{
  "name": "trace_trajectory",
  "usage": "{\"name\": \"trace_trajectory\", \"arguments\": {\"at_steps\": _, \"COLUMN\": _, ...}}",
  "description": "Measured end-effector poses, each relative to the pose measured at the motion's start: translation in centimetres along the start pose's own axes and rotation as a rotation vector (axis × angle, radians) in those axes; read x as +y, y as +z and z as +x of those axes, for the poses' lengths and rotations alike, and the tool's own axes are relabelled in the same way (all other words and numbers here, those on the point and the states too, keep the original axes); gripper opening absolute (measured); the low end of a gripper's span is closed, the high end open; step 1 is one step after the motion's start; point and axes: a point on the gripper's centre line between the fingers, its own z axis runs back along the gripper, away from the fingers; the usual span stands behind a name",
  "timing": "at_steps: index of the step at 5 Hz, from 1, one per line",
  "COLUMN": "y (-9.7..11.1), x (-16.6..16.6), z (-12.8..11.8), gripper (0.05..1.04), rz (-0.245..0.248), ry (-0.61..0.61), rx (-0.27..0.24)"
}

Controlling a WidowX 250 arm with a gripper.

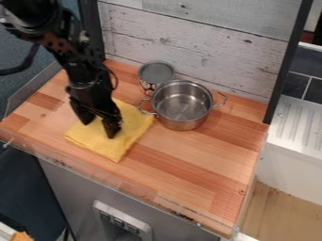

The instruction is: Move the yellow cloth to the bottom left of the table

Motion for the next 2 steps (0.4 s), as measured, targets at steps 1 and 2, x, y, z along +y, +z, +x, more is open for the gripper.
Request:
{"name": "trace_trajectory", "arguments": {"at_steps": 1, "y": 0.0, "x": 0.8, "z": -0.5, "gripper": 1.001, "rz": 0.019, "ry": -0.017, "rx": 0.018}}
{"name": "trace_trajectory", "arguments": {"at_steps": 2, "y": 0.2, "x": 2.1, "z": -1.6, "gripper": 1.001, "rz": 0.016, "ry": 0.019, "rx": 0.044}}
